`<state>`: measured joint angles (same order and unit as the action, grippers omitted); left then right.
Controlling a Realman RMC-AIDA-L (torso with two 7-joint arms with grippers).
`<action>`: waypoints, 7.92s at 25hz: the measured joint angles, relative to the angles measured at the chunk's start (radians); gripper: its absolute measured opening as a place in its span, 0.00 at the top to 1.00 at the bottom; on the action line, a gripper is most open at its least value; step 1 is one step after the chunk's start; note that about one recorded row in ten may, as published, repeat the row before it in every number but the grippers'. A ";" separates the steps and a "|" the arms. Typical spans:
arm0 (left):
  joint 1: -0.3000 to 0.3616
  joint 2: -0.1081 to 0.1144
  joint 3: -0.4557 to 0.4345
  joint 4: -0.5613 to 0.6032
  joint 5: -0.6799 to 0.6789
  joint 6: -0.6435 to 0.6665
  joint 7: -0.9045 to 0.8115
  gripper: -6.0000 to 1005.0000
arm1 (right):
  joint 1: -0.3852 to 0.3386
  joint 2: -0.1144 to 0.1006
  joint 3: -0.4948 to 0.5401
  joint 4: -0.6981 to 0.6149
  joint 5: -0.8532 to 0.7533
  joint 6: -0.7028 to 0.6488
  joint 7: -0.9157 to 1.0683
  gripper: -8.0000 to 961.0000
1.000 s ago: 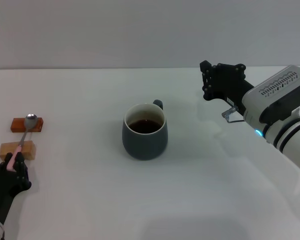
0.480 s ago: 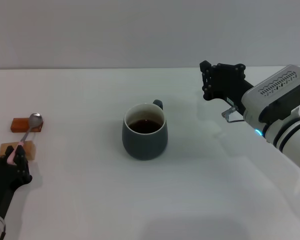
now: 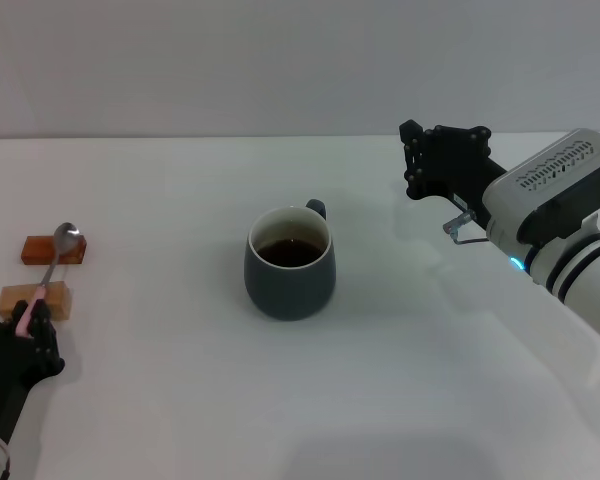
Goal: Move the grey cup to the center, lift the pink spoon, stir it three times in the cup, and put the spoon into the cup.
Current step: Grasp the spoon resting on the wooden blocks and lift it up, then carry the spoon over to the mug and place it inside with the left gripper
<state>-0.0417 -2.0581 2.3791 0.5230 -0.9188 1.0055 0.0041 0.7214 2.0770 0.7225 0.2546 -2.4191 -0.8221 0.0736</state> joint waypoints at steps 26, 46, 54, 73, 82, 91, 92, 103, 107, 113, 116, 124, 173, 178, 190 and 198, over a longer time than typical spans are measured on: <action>0.024 0.007 -0.014 0.058 -0.001 0.009 0.014 0.85 | -0.004 0.000 0.000 -0.001 0.000 0.000 0.000 0.99; 0.212 0.137 -0.296 0.638 0.315 -0.280 0.001 0.85 | -0.005 0.000 0.005 -0.015 0.000 0.000 0.000 0.99; 0.233 0.153 -0.325 0.837 0.407 -0.466 -0.007 0.85 | 0.000 0.000 0.012 -0.046 0.008 0.004 0.000 0.99; 0.270 0.190 -0.374 1.245 0.565 -0.973 -0.039 0.85 | 0.003 -0.004 0.104 -0.109 0.011 0.013 0.000 0.99; 0.233 0.186 -0.421 1.333 0.566 -1.191 0.000 0.85 | 0.000 -0.005 0.109 -0.115 0.011 0.010 0.000 0.99; 0.129 0.128 -0.507 1.418 0.502 -1.556 0.174 0.85 | -0.003 -0.005 0.118 -0.115 0.011 0.009 0.000 0.99; 0.125 0.105 -0.542 1.432 0.435 -1.609 0.257 0.85 | -0.003 -0.005 0.118 -0.115 0.011 0.010 0.000 0.99; 0.062 0.004 -0.747 1.462 0.154 -1.906 0.585 0.85 | -0.004 -0.005 0.118 -0.114 0.009 0.013 0.000 0.99; 0.031 0.002 -0.775 1.462 0.152 -1.985 0.593 0.85 | -0.004 -0.005 0.118 -0.109 0.006 0.013 0.000 0.99; -0.031 0.001 -0.802 1.460 0.157 -2.094 0.606 0.85 | -0.006 -0.005 0.118 -0.109 0.004 0.014 0.000 0.99; -0.049 0.001 -0.805 1.459 0.155 -2.111 0.607 0.85 | -0.008 -0.005 0.118 -0.114 0.005 0.014 0.000 0.99; -0.092 0.001 -0.795 1.419 0.151 -2.119 0.616 0.85 | -0.024 -0.005 0.172 -0.150 0.009 -0.013 0.000 0.99; -0.327 0.000 -0.796 1.100 0.197 -2.184 0.709 0.85 | -0.172 -0.019 0.457 -0.183 0.010 -0.206 -0.106 0.99; -0.337 0.000 -0.794 1.099 0.194 -2.191 0.709 0.85 | -0.172 -0.020 0.454 -0.183 0.010 -0.203 -0.106 0.99; -0.331 -0.002 -0.801 1.084 0.117 -2.119 0.724 0.85 | -0.178 -0.020 0.457 -0.182 0.008 -0.193 -0.106 0.99; -0.340 -0.002 -0.803 1.059 0.133 -2.118 0.716 0.85 | -0.175 -0.020 0.451 -0.181 0.008 -0.193 -0.106 0.99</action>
<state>-0.3812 -2.0600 1.5758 1.5815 -0.7862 -1.1129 0.7206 0.5466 2.0573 1.1735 0.0732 -2.4116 -1.0153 -0.0323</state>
